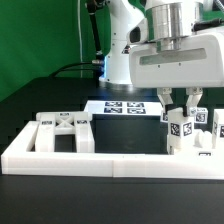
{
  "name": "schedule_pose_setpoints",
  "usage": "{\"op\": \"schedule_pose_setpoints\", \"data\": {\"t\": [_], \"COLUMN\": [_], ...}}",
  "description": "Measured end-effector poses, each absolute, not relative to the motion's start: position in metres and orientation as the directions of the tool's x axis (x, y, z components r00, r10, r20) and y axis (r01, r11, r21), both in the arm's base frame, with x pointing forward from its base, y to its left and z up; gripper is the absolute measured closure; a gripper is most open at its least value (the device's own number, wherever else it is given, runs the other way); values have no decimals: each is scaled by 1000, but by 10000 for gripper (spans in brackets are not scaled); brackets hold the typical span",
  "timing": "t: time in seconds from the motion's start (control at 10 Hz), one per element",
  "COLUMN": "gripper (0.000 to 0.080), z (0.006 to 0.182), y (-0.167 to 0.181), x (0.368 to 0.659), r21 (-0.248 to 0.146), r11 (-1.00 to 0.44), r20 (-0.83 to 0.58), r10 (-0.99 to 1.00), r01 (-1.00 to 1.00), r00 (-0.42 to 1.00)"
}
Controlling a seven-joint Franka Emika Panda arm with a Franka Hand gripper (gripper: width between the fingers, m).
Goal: Assemble chair
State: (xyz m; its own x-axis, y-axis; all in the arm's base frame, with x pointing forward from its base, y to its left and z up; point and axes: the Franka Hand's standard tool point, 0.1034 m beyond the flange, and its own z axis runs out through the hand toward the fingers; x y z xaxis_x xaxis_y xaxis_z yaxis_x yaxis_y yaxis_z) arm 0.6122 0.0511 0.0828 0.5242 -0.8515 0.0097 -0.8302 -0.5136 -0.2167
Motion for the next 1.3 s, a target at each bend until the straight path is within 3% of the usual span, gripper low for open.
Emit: {"op": "schedule_pose_setpoints", "data": {"t": [0.2,0.3,0.4,0.5,0.6,0.8,1.3], "gripper": [508,366,366,196,196,152,151], "z": [83,83,83,83,84,83,83], "y": [50,50,52,55,58,57,56], "x": [612,612,611,611,612,611,611], "r21": [-219,-219,-214,-208,-186,-165,-97], "r11": [-495,-534,-564,-601,-746,-876,-995], "r20": [3,13,17,19,62,100,156], "r10": [-862,-838,-818,-791,-659,-472,-45], "r01": [-841,-816,-797,-772,-640,-453,-30], "r00": [507,545,575,611,750,876,987]}}
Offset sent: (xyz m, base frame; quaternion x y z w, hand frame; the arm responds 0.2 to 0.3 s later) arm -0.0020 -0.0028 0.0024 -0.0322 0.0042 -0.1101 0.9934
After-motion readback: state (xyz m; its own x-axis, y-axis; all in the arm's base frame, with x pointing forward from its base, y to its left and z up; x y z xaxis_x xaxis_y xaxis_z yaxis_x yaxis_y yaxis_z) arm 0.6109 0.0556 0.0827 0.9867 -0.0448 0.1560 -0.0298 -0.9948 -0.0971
